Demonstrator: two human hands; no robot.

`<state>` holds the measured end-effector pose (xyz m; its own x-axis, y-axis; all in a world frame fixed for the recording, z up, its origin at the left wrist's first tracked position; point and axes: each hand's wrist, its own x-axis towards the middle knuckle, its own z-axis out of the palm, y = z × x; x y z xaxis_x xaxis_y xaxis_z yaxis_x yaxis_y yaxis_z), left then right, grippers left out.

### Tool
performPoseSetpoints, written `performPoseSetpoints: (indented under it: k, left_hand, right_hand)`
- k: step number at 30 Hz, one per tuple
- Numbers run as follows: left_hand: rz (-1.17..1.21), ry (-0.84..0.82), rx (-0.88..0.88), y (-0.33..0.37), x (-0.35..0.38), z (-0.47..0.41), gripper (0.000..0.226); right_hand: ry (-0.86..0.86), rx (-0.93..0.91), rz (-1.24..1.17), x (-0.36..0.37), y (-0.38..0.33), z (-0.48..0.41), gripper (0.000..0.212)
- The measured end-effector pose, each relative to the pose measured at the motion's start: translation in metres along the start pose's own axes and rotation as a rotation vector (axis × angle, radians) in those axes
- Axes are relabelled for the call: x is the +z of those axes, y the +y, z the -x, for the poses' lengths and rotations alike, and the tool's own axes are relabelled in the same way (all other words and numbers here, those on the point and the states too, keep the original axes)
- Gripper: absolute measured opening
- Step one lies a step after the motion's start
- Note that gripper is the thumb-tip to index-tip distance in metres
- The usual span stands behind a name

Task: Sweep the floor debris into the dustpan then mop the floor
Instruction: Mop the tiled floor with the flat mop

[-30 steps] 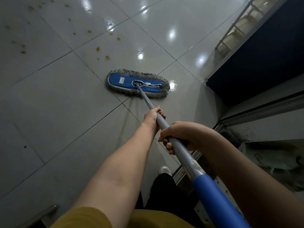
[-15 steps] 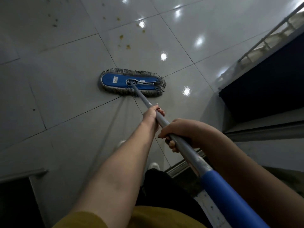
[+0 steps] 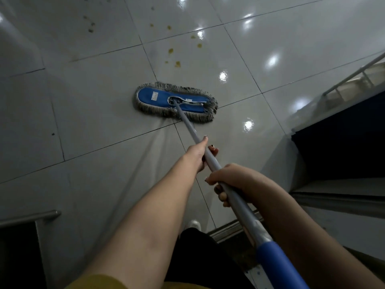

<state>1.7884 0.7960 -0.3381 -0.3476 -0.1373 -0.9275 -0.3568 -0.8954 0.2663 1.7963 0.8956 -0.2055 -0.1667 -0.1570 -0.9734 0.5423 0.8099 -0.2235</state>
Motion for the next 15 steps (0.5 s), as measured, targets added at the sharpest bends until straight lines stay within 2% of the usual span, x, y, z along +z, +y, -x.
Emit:
performPoseSetpoints:
  k: [5,15]
  left_hand:
    - [-0.015,-0.102,0.013,0.044,0.023,-0.005,0.026]
    - [-0.054,-0.116,-0.074,0.162,0.049,-0.03,0.025]
  right_hand:
    - [0.031,-0.014,0.048,-0.021,-0.06,-0.012,0.016]
    - [0.069,-0.003,0.086,-0.022,-0.188,-0.03,0.016]
